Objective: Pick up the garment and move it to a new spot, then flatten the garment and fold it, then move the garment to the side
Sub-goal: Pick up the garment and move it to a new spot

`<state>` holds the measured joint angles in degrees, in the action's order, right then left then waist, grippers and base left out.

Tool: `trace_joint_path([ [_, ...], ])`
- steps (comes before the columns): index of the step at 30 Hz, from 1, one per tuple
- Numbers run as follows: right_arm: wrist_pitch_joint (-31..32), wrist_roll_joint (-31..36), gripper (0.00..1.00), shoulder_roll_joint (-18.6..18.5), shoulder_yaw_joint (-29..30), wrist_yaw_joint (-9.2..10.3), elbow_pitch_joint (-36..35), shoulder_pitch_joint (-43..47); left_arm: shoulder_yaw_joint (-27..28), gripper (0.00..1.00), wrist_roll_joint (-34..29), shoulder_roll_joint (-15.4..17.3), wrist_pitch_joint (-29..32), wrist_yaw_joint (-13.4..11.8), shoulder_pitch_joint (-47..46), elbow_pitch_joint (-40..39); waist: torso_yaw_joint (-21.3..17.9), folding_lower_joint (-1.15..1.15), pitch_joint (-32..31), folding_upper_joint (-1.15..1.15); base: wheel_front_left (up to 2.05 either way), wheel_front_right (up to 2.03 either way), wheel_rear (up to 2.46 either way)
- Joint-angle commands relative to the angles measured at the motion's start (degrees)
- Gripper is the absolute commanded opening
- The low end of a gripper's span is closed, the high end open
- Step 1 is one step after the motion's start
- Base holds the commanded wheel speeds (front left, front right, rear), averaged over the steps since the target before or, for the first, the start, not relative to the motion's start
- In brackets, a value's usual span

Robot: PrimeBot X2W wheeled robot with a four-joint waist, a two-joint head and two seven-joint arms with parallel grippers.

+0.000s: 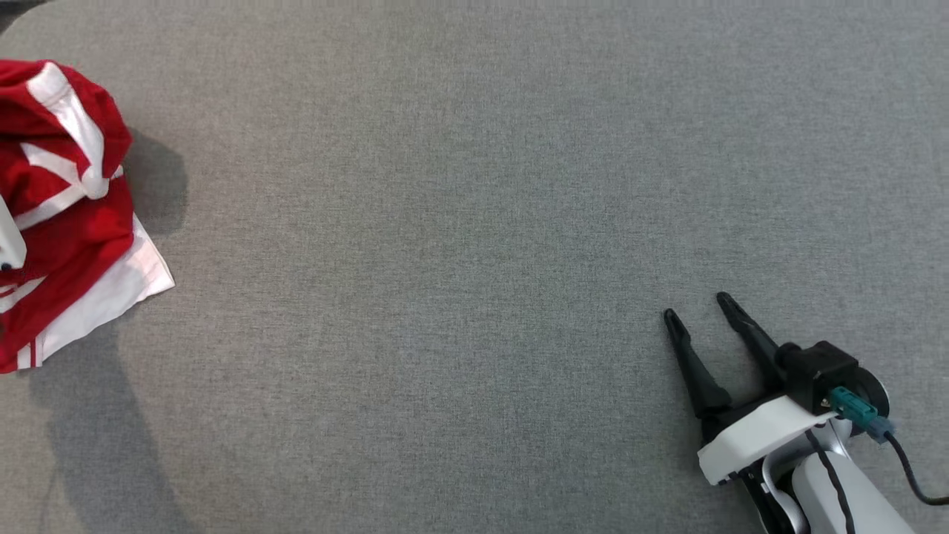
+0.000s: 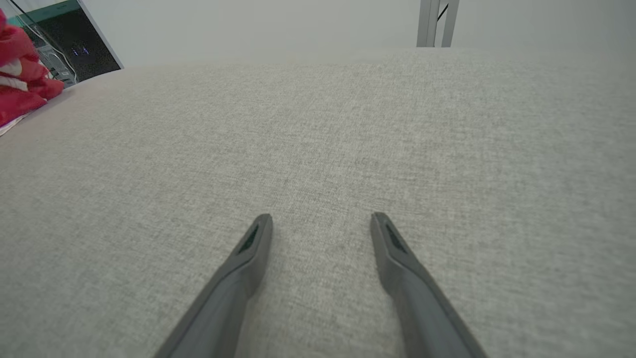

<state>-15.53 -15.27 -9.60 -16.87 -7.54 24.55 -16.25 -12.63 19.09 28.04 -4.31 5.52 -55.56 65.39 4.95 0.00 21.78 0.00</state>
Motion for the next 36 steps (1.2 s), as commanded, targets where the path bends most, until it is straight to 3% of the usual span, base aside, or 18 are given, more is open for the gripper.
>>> trace_joint_path([
  [1,0.6,-0.5,1.0,0.3,-0.3,0.06,1.4,2.0,-0.7,0.0,-0.9,0.3,-0.9,0.2,-1.5,-0.7,0.1,0.0,-1.6,0.0,0.0,0.0,0.0],
  [10,0.4,-2.0,1.0,2.1,-0.4,0.06,2.0,2.5,-5.0,0.0,-1.8,-3.5,-5.7,1.5,-5.4,-5.2,-2.0,0.0,-5.8,0.0,0.0,0.0,0.0],
  [22,0.4,-2.9,1.0,4.1,1.2,0.05,1.9,4.9,-12.4,0.0,2.9,-18.5,-9.8,1.9,1.5,-12.1,-11.6,0.0,-8.5,0.0,0.0,0.0,0.0],
  [26,0.4,-2.7,1.0,4.4,1.7,0.05,1.9,5.6,-13.9,0.0,4.5,-21.5,-10.5,2.0,4.1,-13.7,-13.9,0.0,-8.8,0.0,0.0,0.0,0.0],
  [30,0.4,-2.7,1.0,4.6,1.9,0.06,1.6,6.1,-15.7,0.0,6.0,-23.9,-10.9,2.0,7.6,-14.5,-16.8,0.0,-8.9,0.0,0.0,0.0,0.0],
  [36,0.4,-2.8,1.0,5.0,2.0,0.06,0.8,6.1,-17.9,0.0,6.0,-24.8,-10.9,1.6,13.7,-17.5,-18.7,0.0,-8.4,0.0,0.0,0.0,0.0],
])
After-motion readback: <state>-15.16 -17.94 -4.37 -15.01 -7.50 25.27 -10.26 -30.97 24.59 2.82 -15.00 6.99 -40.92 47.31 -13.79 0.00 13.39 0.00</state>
